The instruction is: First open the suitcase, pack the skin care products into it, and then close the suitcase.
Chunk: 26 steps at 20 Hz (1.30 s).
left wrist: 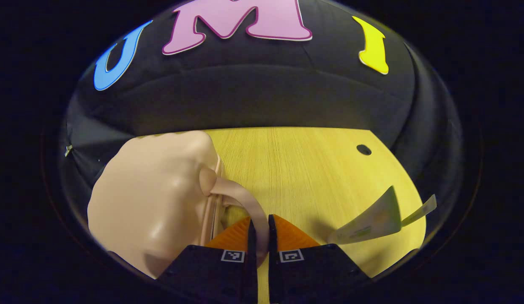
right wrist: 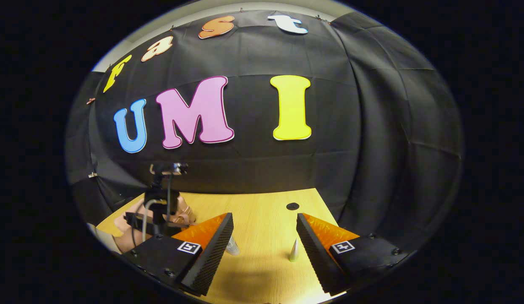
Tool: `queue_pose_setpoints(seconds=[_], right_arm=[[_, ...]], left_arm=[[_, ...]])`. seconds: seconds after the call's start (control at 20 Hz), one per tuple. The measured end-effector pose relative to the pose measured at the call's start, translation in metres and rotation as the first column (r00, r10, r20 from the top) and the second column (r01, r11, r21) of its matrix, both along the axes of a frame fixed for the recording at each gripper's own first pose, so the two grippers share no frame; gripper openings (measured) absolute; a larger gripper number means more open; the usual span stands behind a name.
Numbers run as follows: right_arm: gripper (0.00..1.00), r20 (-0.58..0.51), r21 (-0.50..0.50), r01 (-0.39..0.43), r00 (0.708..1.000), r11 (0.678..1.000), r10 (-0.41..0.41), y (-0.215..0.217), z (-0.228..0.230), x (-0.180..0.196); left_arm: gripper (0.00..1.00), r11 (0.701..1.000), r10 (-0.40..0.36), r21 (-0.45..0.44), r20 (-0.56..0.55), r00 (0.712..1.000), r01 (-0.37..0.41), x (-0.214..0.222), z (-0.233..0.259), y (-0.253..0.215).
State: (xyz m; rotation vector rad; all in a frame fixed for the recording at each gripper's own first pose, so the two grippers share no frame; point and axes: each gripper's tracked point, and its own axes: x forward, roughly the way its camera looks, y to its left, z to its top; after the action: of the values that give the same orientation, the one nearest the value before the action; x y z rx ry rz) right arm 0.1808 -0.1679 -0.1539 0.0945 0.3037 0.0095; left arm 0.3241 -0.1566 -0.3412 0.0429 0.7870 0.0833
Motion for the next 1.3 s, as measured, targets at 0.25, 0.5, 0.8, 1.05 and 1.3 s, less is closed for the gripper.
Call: queue_pose_setpoints(seconds=[0.25, 0.5, 0.8, 1.05, 1.3], right_arm=[[0.95, 0.013, -0.013, -0.022, 1.0, 1.0, 0.022, 0.015, 0.008, 0.004], [0.95, 0.011, -0.032, -0.042, 0.999, 0.999, 0.042, 0.039, 0.01, 0.001], [0.95, -0.017, -0.058, -0.026, 1.0, 0.998, 0.025, 0.057, 0.007, -0.008], [0.95, -0.031, -0.099, 0.021, 0.999, 0.995, -0.025, 0.069, -0.007, -0.009], [0.96, -0.064, -0.126, 0.076, 0.994, 0.989, -0.085, 0.071, -0.04, -0.013]], left_arm=[[0.14, 0.998, -0.067, 0.022, 0.17, 0.983, 0.064, -0.002, 0.125, 0.043], [0.14, 0.996, 0.031, -0.09, 0.265, 0.964, -0.007, -0.01, 0.226, 0.151], [0.14, 0.977, 0.212, -0.033, 0.302, 0.929, -0.212, -0.011, 0.254, 0.368], [0.1, 0.928, 0.371, -0.056, 0.226, 0.901, -0.368, -0.004, 0.167, 0.519], [0.13, 0.832, 0.529, -0.274, 0.129, 0.839, -0.483, -0.013, 0.075, 0.589]])
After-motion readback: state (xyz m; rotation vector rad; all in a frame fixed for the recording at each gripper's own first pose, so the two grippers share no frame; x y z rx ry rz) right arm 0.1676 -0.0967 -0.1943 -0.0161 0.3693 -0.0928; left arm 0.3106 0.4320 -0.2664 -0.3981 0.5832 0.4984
